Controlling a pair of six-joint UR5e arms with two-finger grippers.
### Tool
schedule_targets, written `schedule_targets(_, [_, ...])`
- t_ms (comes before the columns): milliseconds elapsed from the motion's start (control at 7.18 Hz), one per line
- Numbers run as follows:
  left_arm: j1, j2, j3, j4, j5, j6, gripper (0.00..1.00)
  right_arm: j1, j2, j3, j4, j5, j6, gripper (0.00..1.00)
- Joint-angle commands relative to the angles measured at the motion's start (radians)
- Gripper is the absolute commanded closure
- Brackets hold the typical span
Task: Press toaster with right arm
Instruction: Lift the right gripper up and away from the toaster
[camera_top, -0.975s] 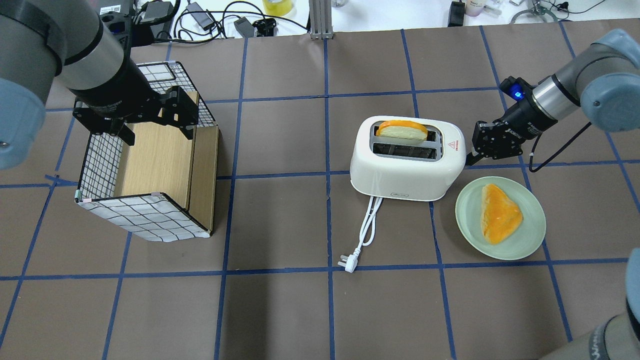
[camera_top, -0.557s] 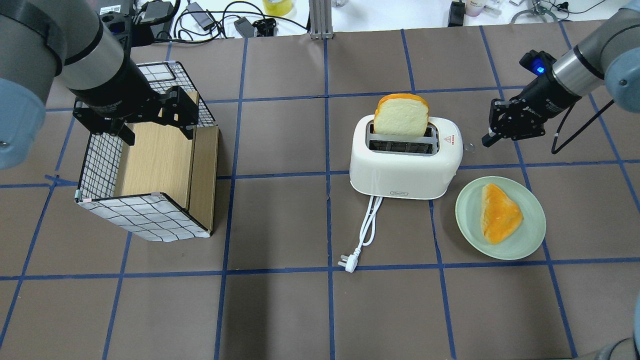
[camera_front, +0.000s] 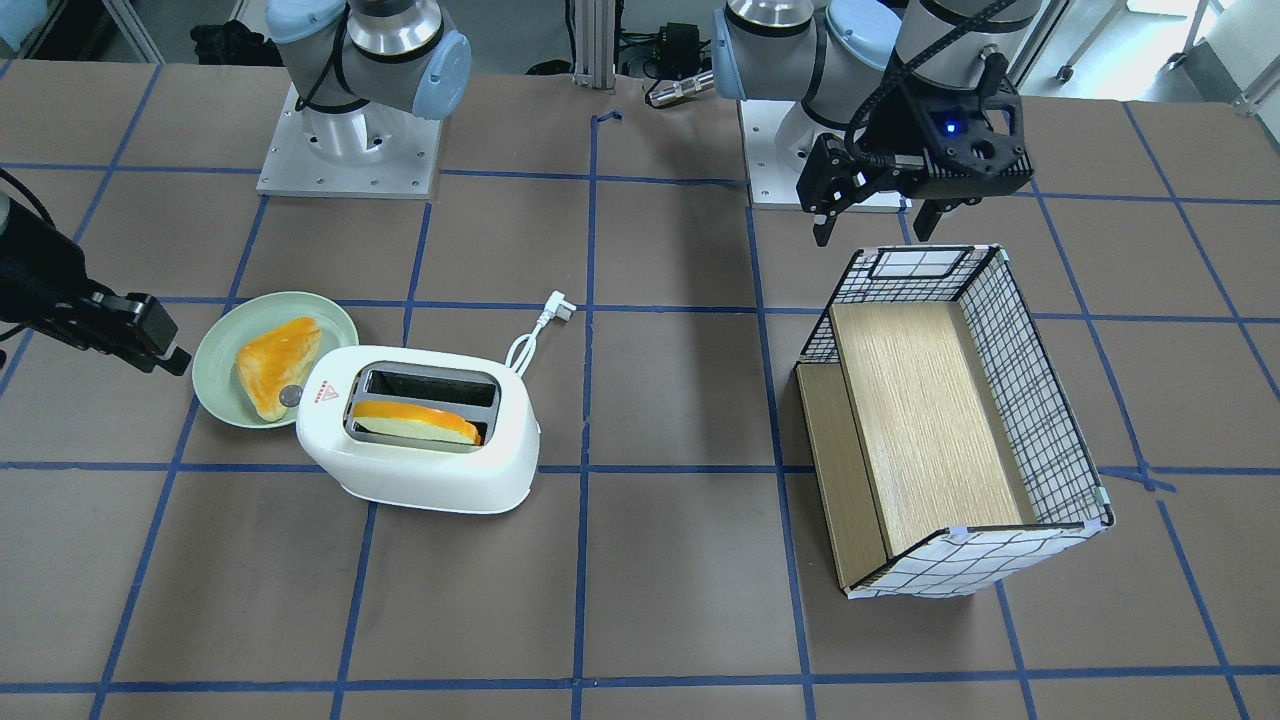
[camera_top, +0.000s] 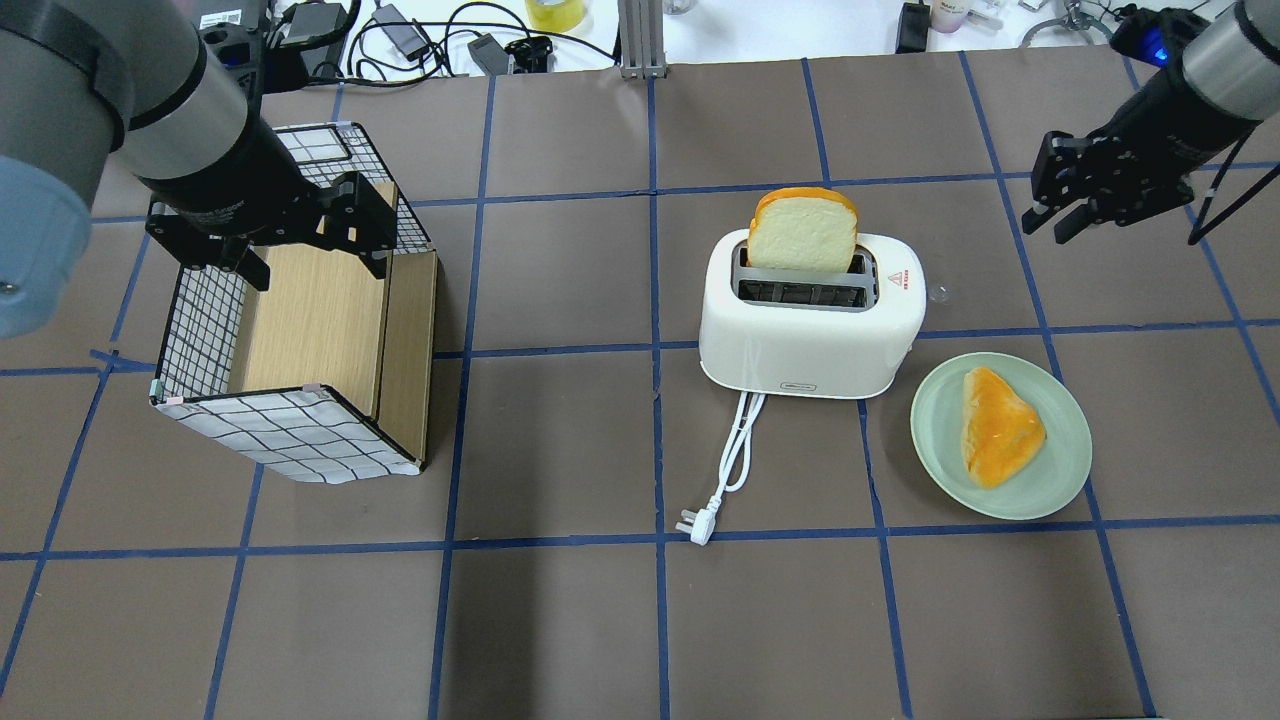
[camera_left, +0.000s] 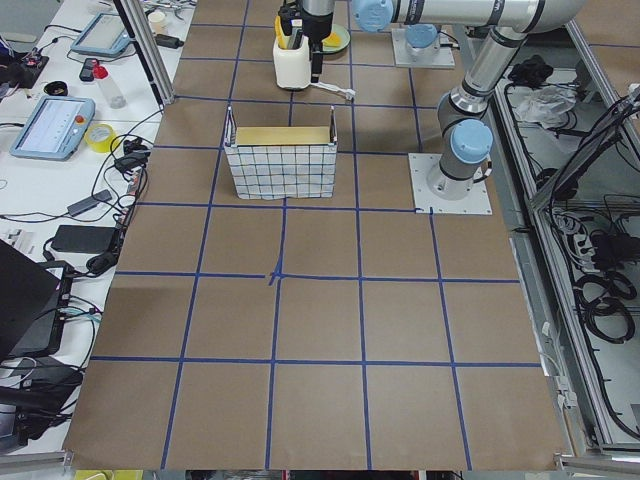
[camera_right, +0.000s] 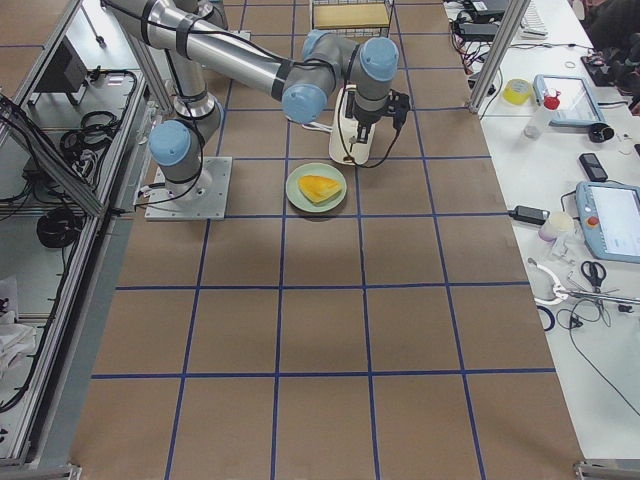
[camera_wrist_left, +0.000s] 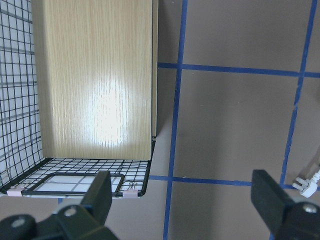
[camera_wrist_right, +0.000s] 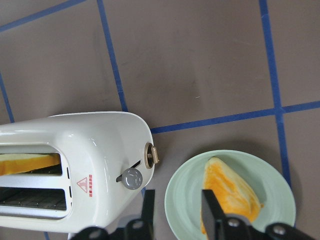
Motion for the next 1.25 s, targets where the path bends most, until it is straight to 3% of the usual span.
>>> schedule_targets(0, [0.0,0.0,0.0,0.0,-0.001,0.0,0.0,0.066,-0.017,-0.092,0.012,-0.117,0.004,0.0])
schedule_targets(418, [0.0,0.0,0.0,0.0,-0.002,0.0,0.0,0.212,-0.034,-0.143,0.035,-0.144,0.201,0.0])
schedule_targets(1114, [0.0,0.0,0.0,0.0,-0.002,0.0,0.0,0.339,-0.015,-0.16,0.028,-0.128,0.191,0.0])
